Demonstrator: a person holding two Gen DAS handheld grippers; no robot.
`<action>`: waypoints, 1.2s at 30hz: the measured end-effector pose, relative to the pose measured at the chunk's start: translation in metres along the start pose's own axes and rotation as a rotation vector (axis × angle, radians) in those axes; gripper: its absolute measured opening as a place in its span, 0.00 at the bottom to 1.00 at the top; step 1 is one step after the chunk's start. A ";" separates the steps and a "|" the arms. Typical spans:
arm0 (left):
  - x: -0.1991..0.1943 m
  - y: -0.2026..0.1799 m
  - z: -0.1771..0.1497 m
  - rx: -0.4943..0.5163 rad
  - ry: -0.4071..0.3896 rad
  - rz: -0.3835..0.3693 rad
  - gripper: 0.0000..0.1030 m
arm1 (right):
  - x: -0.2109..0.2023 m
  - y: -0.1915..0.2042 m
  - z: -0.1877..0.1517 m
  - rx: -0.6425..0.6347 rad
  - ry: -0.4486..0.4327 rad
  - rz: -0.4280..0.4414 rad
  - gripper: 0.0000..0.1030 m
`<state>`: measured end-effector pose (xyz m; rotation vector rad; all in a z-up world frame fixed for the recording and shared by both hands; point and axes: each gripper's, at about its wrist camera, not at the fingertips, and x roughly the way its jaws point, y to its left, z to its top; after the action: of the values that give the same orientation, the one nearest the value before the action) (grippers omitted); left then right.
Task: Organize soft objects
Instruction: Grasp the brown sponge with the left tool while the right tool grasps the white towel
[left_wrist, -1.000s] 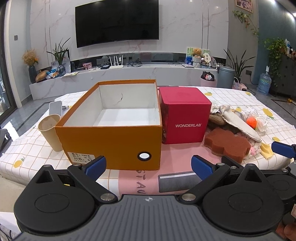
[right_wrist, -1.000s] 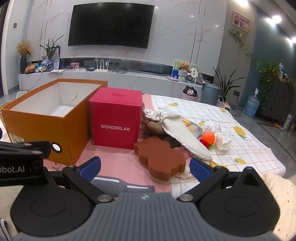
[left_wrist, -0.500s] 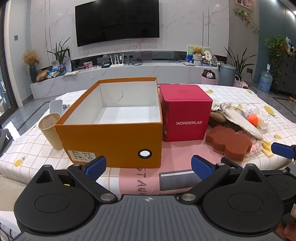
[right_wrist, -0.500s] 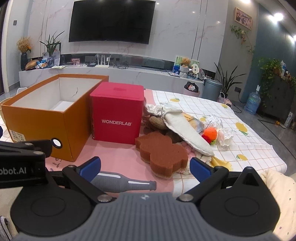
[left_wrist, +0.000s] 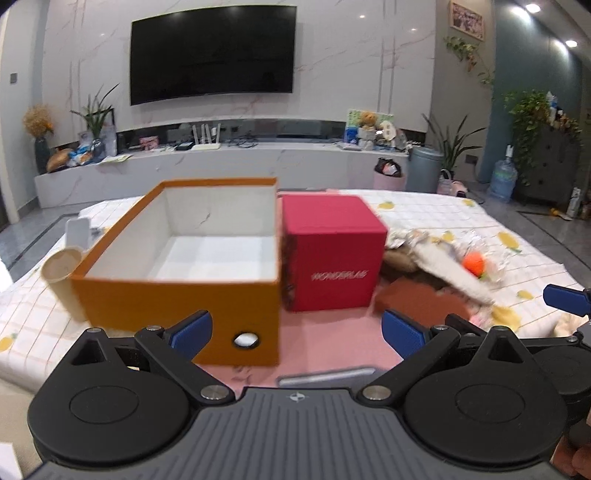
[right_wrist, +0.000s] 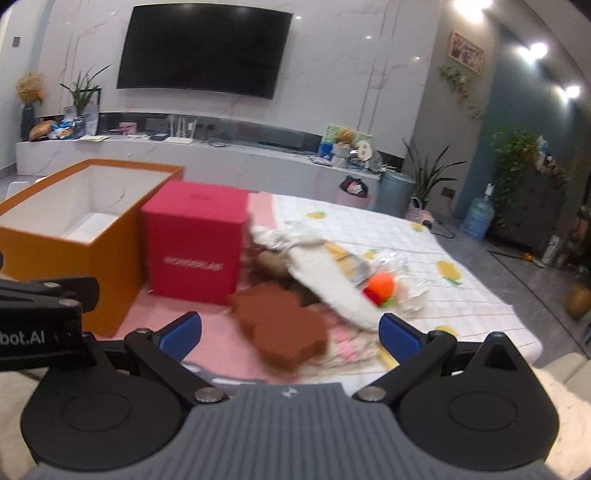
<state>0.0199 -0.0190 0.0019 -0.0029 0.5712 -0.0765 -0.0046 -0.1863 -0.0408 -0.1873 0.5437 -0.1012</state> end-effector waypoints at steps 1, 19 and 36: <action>0.002 -0.003 0.003 0.005 -0.004 -0.004 1.00 | 0.000 -0.005 0.003 0.007 0.005 0.003 0.97; 0.102 -0.070 0.022 -0.070 0.138 -0.007 1.00 | 0.045 -0.112 0.060 0.051 0.116 0.067 0.97; 0.130 -0.111 -0.016 -0.018 0.154 -0.169 1.00 | 0.176 -0.109 0.029 0.001 0.245 0.254 0.97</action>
<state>0.1120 -0.1391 -0.0791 -0.0631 0.7250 -0.2375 0.1558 -0.3139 -0.0830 -0.1037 0.8071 0.1242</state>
